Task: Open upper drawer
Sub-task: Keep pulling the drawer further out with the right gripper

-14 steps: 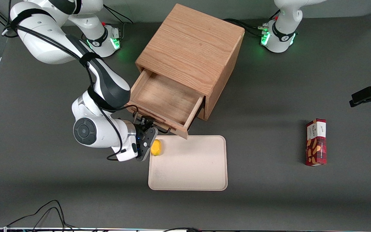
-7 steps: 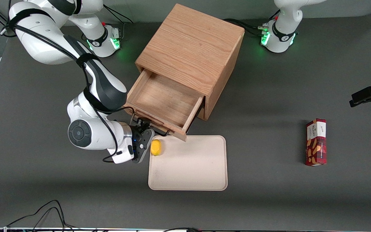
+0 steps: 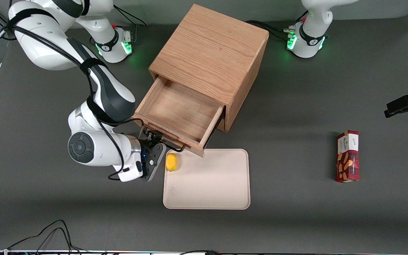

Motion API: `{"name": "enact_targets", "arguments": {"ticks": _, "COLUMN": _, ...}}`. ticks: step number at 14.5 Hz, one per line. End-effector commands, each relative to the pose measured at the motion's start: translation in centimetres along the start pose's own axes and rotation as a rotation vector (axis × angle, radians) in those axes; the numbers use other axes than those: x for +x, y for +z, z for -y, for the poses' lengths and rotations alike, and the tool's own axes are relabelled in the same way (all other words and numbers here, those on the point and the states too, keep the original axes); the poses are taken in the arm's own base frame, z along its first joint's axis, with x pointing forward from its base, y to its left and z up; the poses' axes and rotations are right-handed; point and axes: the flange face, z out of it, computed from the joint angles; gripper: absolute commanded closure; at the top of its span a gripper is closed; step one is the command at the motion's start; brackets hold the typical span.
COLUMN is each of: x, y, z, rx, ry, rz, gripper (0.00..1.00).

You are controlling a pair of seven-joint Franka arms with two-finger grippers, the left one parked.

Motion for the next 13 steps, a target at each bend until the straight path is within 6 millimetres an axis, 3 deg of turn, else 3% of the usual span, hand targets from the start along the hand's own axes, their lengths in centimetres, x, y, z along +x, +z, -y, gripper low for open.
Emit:
{"name": "enact_targets", "arguments": {"ticks": 1, "x": 0.4, "y": -0.8, "z": -0.7, "rx": -0.024, "ry": -0.031, "rz": 0.003, "gripper": 0.0}}
{"name": "enact_targets", "arguments": {"ticks": 13, "x": -0.1, "y": -1.1, "z": -2.8, "rx": -0.039, "ry": -0.036, "rz": -0.016, "gripper": 0.0}}
